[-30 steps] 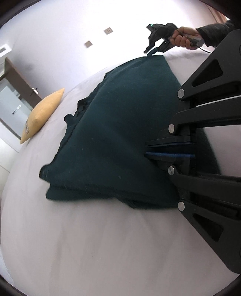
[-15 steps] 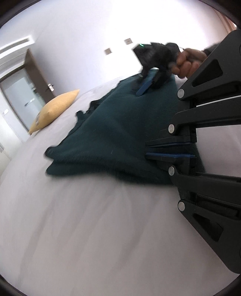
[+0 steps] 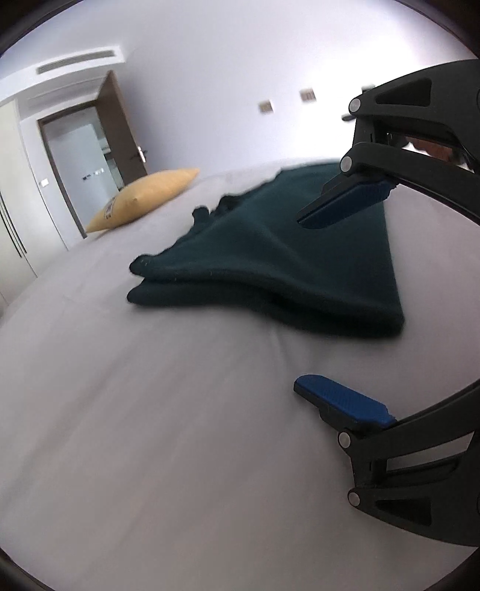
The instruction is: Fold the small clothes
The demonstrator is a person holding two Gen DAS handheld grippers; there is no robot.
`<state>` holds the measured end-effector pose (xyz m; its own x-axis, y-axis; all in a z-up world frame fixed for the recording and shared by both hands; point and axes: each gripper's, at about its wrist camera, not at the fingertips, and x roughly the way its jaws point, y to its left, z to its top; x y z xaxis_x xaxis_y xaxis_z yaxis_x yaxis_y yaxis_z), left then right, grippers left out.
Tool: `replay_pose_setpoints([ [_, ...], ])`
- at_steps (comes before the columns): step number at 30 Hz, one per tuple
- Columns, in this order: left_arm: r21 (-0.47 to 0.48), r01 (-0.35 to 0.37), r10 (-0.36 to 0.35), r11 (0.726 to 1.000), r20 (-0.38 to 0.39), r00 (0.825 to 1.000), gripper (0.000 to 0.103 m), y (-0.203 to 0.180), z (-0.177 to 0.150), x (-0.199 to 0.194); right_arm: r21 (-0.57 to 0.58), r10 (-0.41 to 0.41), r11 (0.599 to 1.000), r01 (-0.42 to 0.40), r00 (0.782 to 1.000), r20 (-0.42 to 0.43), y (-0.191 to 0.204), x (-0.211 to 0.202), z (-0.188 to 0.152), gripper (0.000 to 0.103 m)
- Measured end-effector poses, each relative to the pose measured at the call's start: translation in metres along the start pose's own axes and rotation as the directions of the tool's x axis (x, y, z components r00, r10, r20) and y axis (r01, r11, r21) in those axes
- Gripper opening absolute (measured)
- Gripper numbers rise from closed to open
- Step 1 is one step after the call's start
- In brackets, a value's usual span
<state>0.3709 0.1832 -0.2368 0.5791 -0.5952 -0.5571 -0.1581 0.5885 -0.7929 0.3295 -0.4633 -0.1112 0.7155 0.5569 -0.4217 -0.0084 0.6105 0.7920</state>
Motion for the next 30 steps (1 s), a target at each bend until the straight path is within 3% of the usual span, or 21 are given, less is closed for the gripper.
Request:
replay_pose_setpoints([
  [5, -0.053, 0.054, -0.060, 0.997, -0.107, 0.992, 0.079, -0.007, 0.014, 0.029, -0.007, 0.063, 0.998, -0.064, 0.996, -0.056, 0.014, 0.022, -0.011, 0.067],
  [9, -0.092, 0.093, -0.105, 0.991, -0.131, 0.986, 0.079, -0.006, 0.018, 0.039, -0.018, 0.084, 0.996, -0.086, 0.992, -0.096, 0.022, 0.036, -0.019, 0.066],
  [11, -0.093, 0.107, -0.120, 0.990, -0.146, 0.982, 0.074, -0.005, 0.019, 0.041, -0.022, 0.085, 0.996, -0.088, 0.990, -0.115, 0.024, 0.045, -0.022, 0.066],
  [14, -0.140, 0.145, -0.168, 0.980, -0.167, 0.972, 0.061, 0.001, 0.019, 0.047, -0.030, 0.079, 0.996, -0.084, 0.986, -0.150, 0.030, 0.054, -0.024, 0.066],
  [16, -0.210, 0.189, -0.227, 0.959, -0.177, 0.958, 0.041, 0.012, 0.016, 0.048, -0.041, 0.083, 0.995, -0.091, 0.980, -0.182, 0.038, 0.067, -0.024, 0.065],
  [18, -0.255, 0.201, -0.251, 0.946, -0.183, 0.951, 0.030, 0.019, 0.013, 0.056, -0.061, 0.083, 0.993, -0.099, 0.973, -0.215, 0.049, 0.082, -0.025, 0.064],
  [23, -0.292, 0.226, -0.262, 0.929, -0.089, 0.961, 0.016, 0.023, 0.004, 0.047, -0.098, 0.056, 0.991, -0.092, 0.947, -0.317, 0.067, 0.137, -0.023, 0.062],
  [27, -0.256, 0.208, -0.226, 0.944, -0.044, 0.973, 0.009, 0.013, 0.006, 0.040, -0.115, -0.074, 0.993, 0.031, 0.917, -0.391, 0.054, 0.175, -0.028, 0.062],
  [30, -0.187, 0.192, -0.202, 0.963, -0.036, 0.979, 0.009, -0.011, 0.012, 0.038, -0.096, -0.043, 0.995, 0.008, 0.926, -0.374, 0.043, 0.179, -0.029, 0.061],
])
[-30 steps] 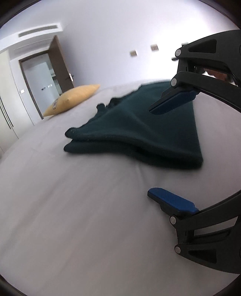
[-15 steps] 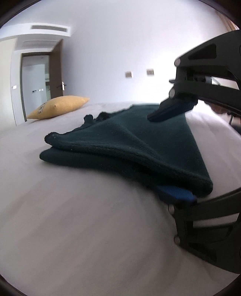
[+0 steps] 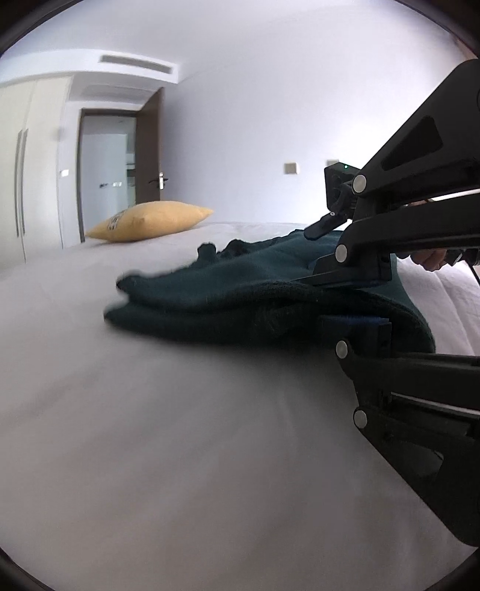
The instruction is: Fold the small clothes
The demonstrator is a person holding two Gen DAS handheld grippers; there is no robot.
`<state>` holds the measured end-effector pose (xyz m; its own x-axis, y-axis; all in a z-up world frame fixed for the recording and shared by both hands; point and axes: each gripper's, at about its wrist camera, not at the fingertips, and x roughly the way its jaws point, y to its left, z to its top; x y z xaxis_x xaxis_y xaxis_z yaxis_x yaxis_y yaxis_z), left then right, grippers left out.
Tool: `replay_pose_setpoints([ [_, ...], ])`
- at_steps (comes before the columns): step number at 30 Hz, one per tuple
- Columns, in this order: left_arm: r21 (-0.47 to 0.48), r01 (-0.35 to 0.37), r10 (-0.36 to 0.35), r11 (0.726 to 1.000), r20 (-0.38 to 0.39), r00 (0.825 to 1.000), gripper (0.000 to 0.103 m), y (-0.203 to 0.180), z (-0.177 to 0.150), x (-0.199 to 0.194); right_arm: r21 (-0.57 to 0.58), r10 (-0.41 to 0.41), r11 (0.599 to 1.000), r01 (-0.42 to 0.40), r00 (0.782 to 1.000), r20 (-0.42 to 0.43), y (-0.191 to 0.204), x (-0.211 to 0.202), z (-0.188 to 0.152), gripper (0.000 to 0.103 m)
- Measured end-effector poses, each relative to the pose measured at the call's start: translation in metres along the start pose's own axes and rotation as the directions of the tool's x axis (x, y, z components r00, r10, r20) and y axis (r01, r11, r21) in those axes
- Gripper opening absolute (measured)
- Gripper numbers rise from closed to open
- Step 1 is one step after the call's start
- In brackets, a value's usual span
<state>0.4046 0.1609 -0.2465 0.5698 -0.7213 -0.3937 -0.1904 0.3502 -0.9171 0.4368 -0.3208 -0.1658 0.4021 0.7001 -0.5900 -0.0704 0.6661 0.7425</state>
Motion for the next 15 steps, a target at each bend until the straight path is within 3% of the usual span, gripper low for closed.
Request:
replay_pose_setpoints([
  [3, 0.102, -0.031, 0.032, 0.994, -0.007, 0.999, 0.008, -0.037, 0.000, 0.012, 0.010, 0.066, 0.998, -0.066, 0.998, -0.002, -0.006, -0.007, 0.000, 0.061],
  [5, 0.185, -0.047, 0.051, 0.982, -0.020, 0.998, 0.008, -0.074, -0.004, 0.032, 0.078, 0.159, 0.984, -0.158, 0.987, 0.001, -0.018, -0.018, 0.004, 0.062],
  [9, 0.378, -0.067, 0.102, 0.924, -0.074, 0.992, 0.008, -0.148, -0.033, 0.106, 0.118, 0.264, 0.954, -0.274, 0.960, 0.096, -0.040, -0.061, 0.020, 0.070],
  [12, 0.443, -0.065, 0.138, 0.894, -0.134, 0.981, 0.008, -0.166, -0.061, 0.163, 0.146, 0.311, 0.932, -0.332, 0.938, 0.149, -0.059, -0.088, 0.037, 0.078],
  [15, 0.505, -0.128, 0.239, 0.854, -0.162, 0.957, 0.008, -0.157, -0.093, 0.214, 0.184, 0.338, 0.915, -0.359, 0.931, 0.137, -0.076, -0.094, 0.050, 0.082],
])
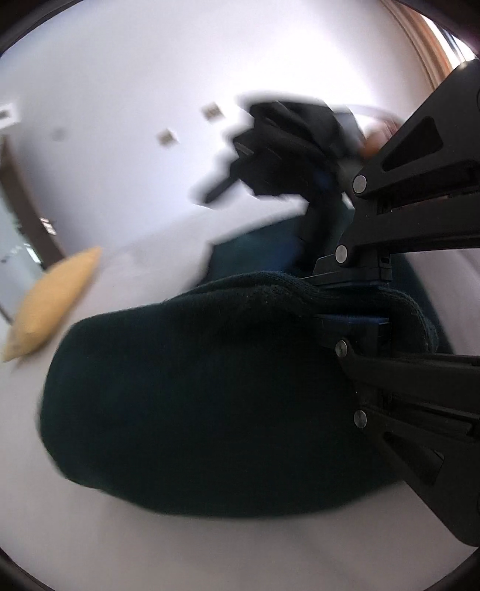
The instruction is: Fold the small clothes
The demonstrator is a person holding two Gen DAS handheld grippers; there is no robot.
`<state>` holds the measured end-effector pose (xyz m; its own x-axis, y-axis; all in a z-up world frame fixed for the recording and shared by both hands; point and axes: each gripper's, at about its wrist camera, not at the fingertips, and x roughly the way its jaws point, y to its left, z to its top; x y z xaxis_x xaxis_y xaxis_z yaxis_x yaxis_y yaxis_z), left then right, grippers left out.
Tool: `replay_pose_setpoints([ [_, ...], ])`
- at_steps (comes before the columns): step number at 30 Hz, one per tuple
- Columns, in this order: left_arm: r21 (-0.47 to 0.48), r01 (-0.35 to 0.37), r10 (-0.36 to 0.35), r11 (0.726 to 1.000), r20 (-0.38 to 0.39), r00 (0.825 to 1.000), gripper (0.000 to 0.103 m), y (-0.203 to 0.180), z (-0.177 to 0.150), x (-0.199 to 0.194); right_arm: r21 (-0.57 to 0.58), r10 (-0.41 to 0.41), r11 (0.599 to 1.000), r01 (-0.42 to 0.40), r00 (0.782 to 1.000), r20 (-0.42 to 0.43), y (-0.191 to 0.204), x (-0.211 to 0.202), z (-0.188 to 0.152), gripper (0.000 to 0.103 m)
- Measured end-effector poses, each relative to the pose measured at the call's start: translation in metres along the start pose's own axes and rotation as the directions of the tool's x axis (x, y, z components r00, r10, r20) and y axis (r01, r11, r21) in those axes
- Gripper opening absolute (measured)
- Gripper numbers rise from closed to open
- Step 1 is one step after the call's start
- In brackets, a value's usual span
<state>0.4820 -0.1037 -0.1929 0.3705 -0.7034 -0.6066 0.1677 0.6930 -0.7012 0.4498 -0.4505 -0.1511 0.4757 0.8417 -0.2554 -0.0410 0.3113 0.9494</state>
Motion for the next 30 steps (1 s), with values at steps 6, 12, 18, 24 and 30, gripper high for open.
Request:
replay_pose_setpoints([
  [6, 0.097, -0.077, 0.077, 0.992, 0.003, 0.997, 0.008, -0.011, -0.019, 0.019, -0.044, -0.086, 0.996, 0.082, 0.992, -0.091, 0.000, 0.017, 0.007, 0.079],
  [12, 0.128, -0.093, 0.092, 0.987, 0.011, 0.996, 0.008, -0.019, -0.026, 0.017, -0.104, -0.204, 0.976, 0.192, 0.970, -0.130, 0.017, 0.061, 0.021, 0.062],
  [18, 0.157, -0.097, 0.100, 0.983, -0.005, 0.995, 0.008, -0.032, -0.013, 0.029, -0.119, -0.300, 0.951, 0.285, 0.945, -0.131, 0.003, 0.079, 0.042, 0.023],
  [24, 0.170, -0.051, 0.056, 0.984, -0.023, 0.998, 0.008, -0.056, -0.002, 0.040, -0.230, -0.363, 0.909, 0.347, 0.931, -0.030, 0.018, 0.051, 0.055, 0.014],
  [30, 0.203, 0.029, -0.018, 0.979, -0.055, 0.998, 0.008, -0.109, 0.005, 0.076, -0.260, -0.403, 0.882, 0.394, 0.915, 0.023, 0.024, -0.011, 0.082, 0.014],
])
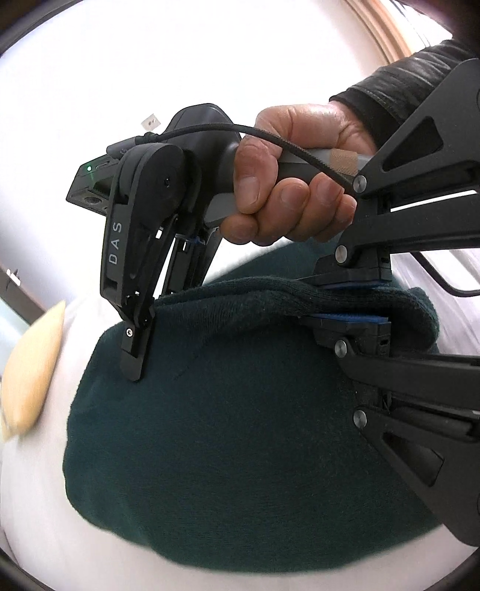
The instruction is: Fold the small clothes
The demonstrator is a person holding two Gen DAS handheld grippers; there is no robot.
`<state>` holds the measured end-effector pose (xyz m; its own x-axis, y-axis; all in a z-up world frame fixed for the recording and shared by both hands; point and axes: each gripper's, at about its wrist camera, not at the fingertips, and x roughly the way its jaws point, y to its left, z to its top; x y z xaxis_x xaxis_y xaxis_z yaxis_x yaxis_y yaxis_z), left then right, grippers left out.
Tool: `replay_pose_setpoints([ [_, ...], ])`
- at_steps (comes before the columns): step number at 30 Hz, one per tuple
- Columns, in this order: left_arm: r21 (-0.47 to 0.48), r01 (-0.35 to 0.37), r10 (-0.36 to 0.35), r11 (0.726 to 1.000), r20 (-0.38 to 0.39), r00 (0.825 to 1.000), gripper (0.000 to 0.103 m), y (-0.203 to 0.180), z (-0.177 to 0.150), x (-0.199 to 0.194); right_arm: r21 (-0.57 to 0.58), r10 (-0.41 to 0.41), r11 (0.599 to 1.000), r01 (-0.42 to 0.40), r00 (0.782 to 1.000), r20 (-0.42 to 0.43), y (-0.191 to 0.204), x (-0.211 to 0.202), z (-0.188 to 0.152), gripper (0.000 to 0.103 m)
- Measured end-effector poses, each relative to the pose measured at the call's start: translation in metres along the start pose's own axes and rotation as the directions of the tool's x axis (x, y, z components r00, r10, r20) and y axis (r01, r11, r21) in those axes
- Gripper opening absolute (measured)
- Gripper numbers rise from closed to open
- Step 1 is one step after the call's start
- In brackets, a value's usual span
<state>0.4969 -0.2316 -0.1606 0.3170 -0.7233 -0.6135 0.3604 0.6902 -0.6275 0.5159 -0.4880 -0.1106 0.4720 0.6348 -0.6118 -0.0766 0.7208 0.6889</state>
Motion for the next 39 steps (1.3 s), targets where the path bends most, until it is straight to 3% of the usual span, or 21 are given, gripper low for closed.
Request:
replay_pose_setpoints([
  [3, 0.004, 0.043, -0.043, 0.999, -0.010, 0.999, 0.010, -0.019, 0.006, 0.024, 0.017, -0.045, 0.999, 0.044, 0.999, 0.022, -0.024, -0.024, 0.008, 0.014],
  [8, 0.003, 0.109, -0.108, 0.994, -0.114, 0.988, 0.030, -0.021, -0.010, 0.038, 0.140, -0.133, 0.981, 0.137, 0.990, -0.035, -0.087, -0.027, 0.005, 0.016],
  [10, -0.014, 0.126, -0.127, 0.992, -0.089, 0.988, 0.057, -0.010, -0.015, 0.019, 0.186, -0.084, 0.979, 0.083, 0.996, -0.002, -0.101, -0.036, -0.002, 0.017],
  [11, -0.017, 0.134, -0.134, 0.991, -0.047, 0.990, 0.061, -0.003, -0.014, 0.005, 0.205, -0.067, 0.977, 0.063, 0.998, 0.013, -0.102, -0.040, -0.005, 0.023],
  [13, 0.000, 0.120, -0.120, 0.993, 0.039, 0.992, 0.061, 0.010, -0.005, -0.019, 0.217, -0.048, 0.975, 0.043, 0.999, 0.014, -0.097, -0.045, -0.013, 0.033],
  [15, -0.015, 0.082, -0.080, 0.996, 0.103, 0.991, 0.061, 0.039, 0.021, -0.031, 0.180, -0.044, 0.983, 0.041, 0.999, 0.013, -0.089, -0.055, -0.027, 0.052],
  [19, -0.053, 0.018, -0.012, 0.998, 0.106, 0.994, 0.061, 0.071, 0.041, -0.029, 0.101, -0.091, 0.990, 0.095, 0.995, -0.041, -0.063, -0.058, -0.061, 0.057],
  [22, -0.045, -0.001, 0.004, 0.999, 0.081, 0.997, 0.061, 0.082, 0.048, -0.021, 0.040, -0.135, 0.990, 0.138, 0.989, -0.058, -0.049, -0.062, -0.082, 0.053],
  [23, -0.045, -0.004, 0.008, 0.999, 0.078, 0.997, 0.061, 0.084, 0.049, -0.017, 0.033, -0.154, 0.987, 0.156, 0.986, -0.060, -0.048, -0.063, -0.087, 0.040],
  [24, -0.045, -0.003, 0.006, 0.999, 0.076, 0.997, 0.061, 0.085, 0.051, -0.013, 0.030, -0.177, 0.983, 0.179, 0.982, -0.063, -0.050, -0.064, -0.089, 0.018],
  [25, -0.046, 0.001, 0.003, 0.999, 0.070, 0.998, 0.061, 0.081, 0.050, -0.010, 0.046, -0.181, 0.982, 0.184, 0.982, -0.061, -0.054, -0.068, -0.091, 0.014],
  [27, -0.037, 0.006, -0.004, 0.999, 0.056, 0.998, 0.061, 0.062, 0.045, -0.002, 0.126, -0.134, 0.982, 0.138, 0.990, -0.043, -0.068, -0.079, -0.095, 0.013],
  [32, 0.025, 0.011, -0.011, 1.000, 0.017, 1.000, 0.061, 0.024, 0.026, 0.023, 0.158, -0.064, 0.985, 0.065, 0.998, -0.015, -0.071, -0.098, -0.105, 0.013],
  [36, 0.027, -0.019, 0.021, 0.999, -0.059, 0.998, 0.061, 0.017, 0.012, 0.059, 0.172, -0.092, 0.980, 0.096, 0.995, -0.031, -0.085, -0.090, -0.107, 0.012],
  [39, 0.039, -0.015, 0.018, 0.999, -0.067, 0.998, 0.061, 0.017, 0.001, 0.071, 0.242, -0.014, 0.970, 0.015, 1.000, -0.007, -0.113, -0.083, -0.113, 0.010],
])
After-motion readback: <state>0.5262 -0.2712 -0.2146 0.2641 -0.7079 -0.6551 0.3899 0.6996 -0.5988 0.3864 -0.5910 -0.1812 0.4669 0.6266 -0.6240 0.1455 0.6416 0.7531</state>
